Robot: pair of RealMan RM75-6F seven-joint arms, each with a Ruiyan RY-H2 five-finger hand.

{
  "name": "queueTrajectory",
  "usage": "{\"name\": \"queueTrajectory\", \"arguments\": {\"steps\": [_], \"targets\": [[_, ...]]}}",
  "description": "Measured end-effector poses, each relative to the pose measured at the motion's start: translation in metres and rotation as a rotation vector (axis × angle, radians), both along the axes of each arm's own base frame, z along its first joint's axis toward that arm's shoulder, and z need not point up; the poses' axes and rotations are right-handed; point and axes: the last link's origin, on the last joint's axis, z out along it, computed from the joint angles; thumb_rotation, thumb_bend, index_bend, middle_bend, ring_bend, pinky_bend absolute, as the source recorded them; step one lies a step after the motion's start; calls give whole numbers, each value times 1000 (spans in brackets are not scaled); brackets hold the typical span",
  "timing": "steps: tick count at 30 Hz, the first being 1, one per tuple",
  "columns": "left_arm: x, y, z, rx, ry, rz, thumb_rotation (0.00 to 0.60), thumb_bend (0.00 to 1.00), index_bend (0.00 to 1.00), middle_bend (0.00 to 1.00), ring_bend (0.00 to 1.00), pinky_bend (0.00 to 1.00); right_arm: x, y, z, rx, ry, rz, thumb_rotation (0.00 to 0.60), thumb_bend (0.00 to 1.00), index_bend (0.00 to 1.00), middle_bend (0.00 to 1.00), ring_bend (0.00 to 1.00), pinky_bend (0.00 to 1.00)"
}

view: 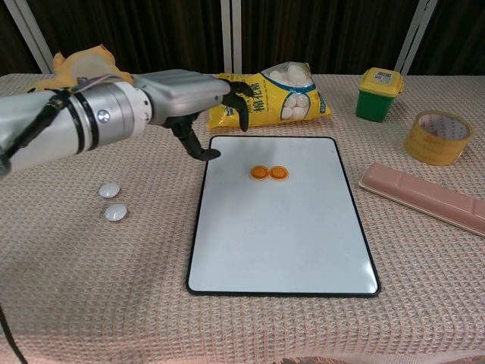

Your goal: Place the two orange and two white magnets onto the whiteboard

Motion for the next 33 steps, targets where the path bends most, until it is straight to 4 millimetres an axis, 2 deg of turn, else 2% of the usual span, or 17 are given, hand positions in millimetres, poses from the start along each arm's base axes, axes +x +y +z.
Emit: {"name": "queueTrajectory", "arguments": {"steps": [5, 8, 11, 20, 33], "targets": [[-61, -27, 36, 71, 37, 78, 600, 277, 302, 34, 0, 44, 3, -1, -3, 9, 4, 16, 600, 311, 0, 0, 0, 0], [-92, -43, 45, 81, 63, 129, 600, 263, 299, 34, 0, 44, 5, -1, -5, 15, 6, 19, 600, 311, 0, 0, 0, 0], [-111, -49, 48, 81, 69, 166, 600, 260, 298, 34, 0, 44, 6, -1, -6, 19, 9, 21, 600, 312, 0, 0, 0, 0], [-138, -49, 38, 76, 82, 187, 600, 260, 295, 34, 0, 45, 11, 0, -7, 19, 19, 16, 600, 311, 0, 0, 0, 0], [-139, -52, 26, 44, 54, 176, 600, 250, 297, 34, 0, 44, 9, 0, -15, 39, 16, 6, 600, 311, 0, 0, 0, 0]]}}
